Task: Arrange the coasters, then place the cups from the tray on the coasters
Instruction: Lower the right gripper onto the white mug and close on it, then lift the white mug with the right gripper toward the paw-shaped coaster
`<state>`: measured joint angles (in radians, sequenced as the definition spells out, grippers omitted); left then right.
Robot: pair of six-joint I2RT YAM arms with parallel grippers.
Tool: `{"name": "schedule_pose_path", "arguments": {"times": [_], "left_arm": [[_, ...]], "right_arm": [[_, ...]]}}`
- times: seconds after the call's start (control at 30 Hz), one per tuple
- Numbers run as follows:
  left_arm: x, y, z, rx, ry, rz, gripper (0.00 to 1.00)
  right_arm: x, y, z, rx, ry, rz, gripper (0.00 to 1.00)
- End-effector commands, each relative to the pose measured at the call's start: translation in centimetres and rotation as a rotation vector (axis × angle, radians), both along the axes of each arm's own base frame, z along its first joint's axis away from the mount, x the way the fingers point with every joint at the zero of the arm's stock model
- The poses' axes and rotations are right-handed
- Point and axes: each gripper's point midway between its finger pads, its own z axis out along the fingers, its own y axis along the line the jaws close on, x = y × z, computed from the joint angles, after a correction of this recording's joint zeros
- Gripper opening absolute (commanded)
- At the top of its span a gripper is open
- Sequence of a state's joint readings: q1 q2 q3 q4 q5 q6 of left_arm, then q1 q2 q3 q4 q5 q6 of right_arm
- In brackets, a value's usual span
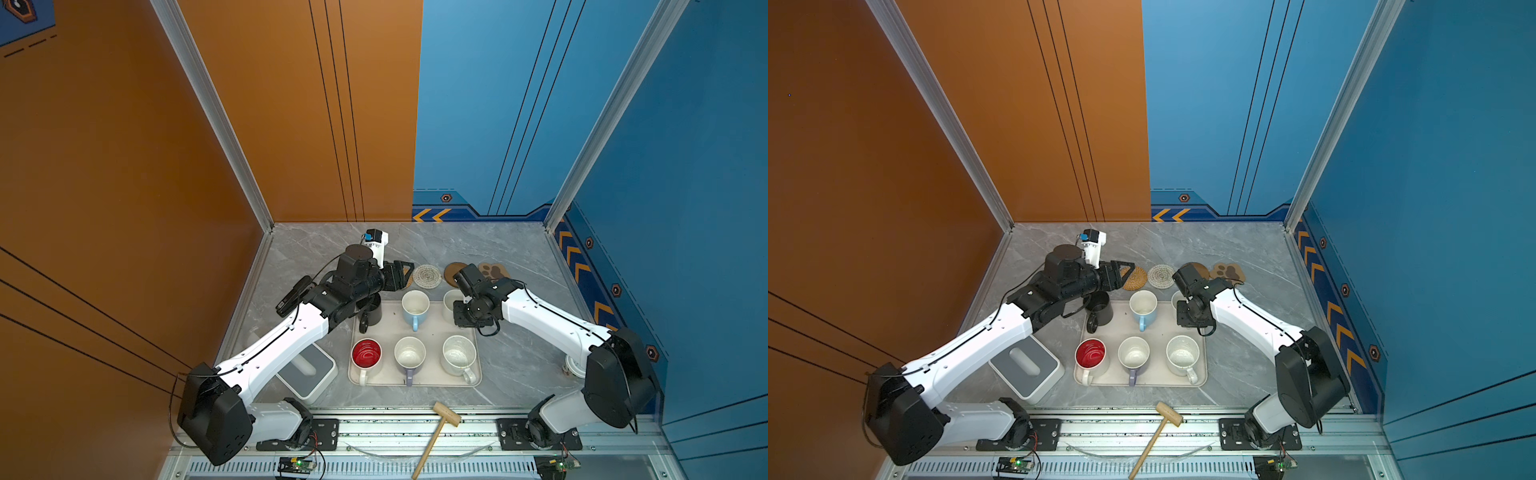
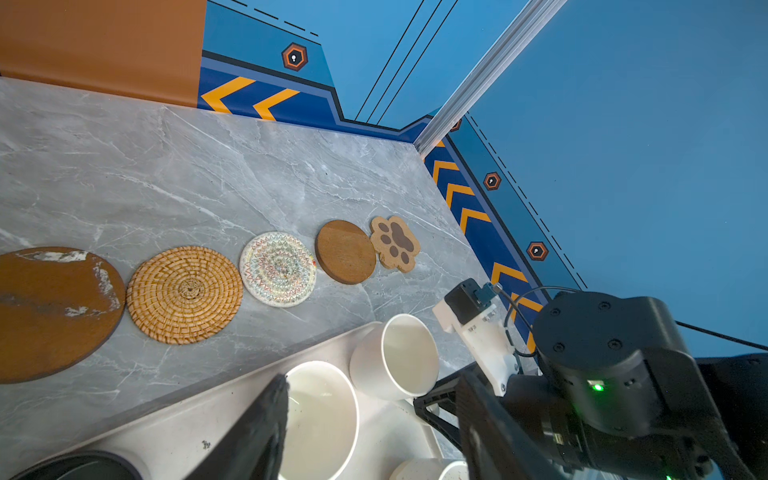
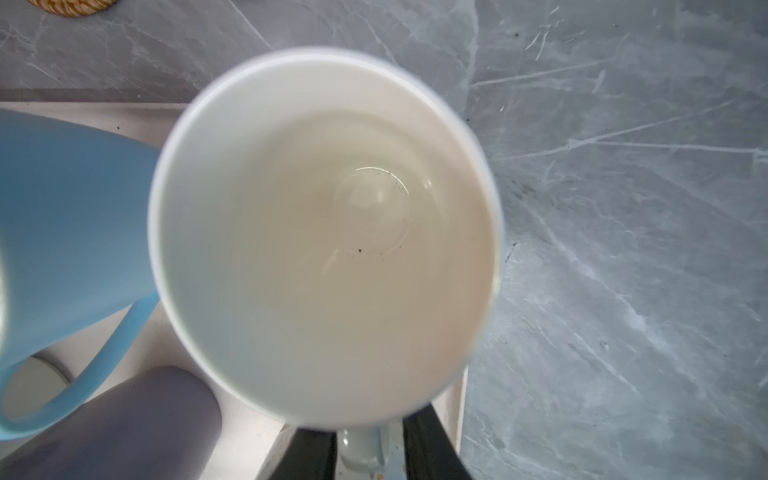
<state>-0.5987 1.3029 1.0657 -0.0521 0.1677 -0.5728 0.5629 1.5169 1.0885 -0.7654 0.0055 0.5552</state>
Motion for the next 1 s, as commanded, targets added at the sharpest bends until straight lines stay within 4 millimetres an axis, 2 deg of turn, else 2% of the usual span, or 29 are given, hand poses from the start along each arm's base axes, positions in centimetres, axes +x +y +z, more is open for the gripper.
{"name": "schedule_pose_path", "arguments": {"times": [0.0,0.17,0.37,0.47,0.53,0.63,0.97], "left_arm": [[-0.2,-0.9,0.0,-0.018,0.003,-0.032,0.65],[-0.2,-0.7,0.0,-0.011,0.001,-0.027,0.65],[-0.3,-0.4,0.0,-0.006,0.000,-0.019,0.65],[-0.3,-0.3,0.2,-0.005,-0.004,-0.016,0.65],[-0.3,-0.2,0.2,-0.004,-0.005,-0.013,0.65],[-0.3,-0.2,0.2,-0.005,-0.007,-0.011,0.65],[-0.4,0.1,0.0,-0.008,-0.009,-0.002,0.65]], "right_arm": [[1.0,0.0,0.4,-0.015,-0.025,-0.014,0.26],[1.2,-0.1,0.1,-0.023,-0.021,-0.015,0.25],[1.4,0.0,-0.1,-0.032,-0.018,-0.016,0.11],[1.4,-0.1,0.0,-0.034,-0.021,-0.017,0.00],[1.4,-0.2,0.3,-0.038,-0.028,-0.020,0.00],[1.5,-0.4,1.1,-0.044,-0.051,-0.018,0.00],[2.0,-1.2,5.6,-0.038,-0.185,-0.012,0.00]]}}
